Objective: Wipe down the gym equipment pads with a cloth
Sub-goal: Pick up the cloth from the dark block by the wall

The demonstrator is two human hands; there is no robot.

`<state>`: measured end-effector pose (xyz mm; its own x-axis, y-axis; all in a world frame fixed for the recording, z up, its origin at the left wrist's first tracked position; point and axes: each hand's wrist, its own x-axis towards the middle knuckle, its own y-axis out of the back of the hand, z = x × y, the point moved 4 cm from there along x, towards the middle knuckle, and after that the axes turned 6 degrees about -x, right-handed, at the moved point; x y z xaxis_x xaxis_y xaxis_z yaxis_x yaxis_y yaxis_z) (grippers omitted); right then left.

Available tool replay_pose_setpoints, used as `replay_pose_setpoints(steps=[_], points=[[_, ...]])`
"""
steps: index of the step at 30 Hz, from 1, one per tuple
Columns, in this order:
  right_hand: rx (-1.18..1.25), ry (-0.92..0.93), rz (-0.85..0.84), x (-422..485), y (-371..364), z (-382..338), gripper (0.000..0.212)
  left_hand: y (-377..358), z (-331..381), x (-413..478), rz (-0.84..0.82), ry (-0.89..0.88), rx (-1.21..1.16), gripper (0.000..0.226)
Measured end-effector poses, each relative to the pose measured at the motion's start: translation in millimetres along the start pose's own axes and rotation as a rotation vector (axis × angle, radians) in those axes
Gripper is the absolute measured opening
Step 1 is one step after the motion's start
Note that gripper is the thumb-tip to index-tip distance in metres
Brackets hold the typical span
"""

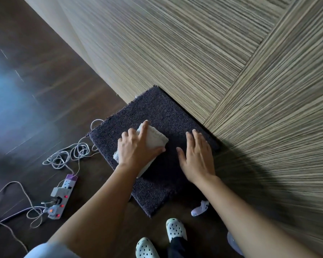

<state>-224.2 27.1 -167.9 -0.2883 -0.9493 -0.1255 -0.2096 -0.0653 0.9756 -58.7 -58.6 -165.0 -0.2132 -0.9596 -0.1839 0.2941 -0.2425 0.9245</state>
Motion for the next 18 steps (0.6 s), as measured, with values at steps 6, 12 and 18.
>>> replay_pose_setpoints(steps=[6, 12, 18], points=[[0.016, 0.002, -0.015, -2.1, 2.6, 1.5, 0.059, -0.4, -0.8, -9.5, 0.007, 0.118, -0.098, 0.092], [0.007, 0.021, -0.05, -10.3, 13.6, -0.8, 0.058, 8.7, 5.4, -22.3, 0.077, 0.216, -0.219, 0.084], [0.013, 0.02, -0.06, -32.5, 55.7, 2.6, 0.063, 44.5, 26.5, -44.6, 0.119, 0.21, -0.298, 0.082]])
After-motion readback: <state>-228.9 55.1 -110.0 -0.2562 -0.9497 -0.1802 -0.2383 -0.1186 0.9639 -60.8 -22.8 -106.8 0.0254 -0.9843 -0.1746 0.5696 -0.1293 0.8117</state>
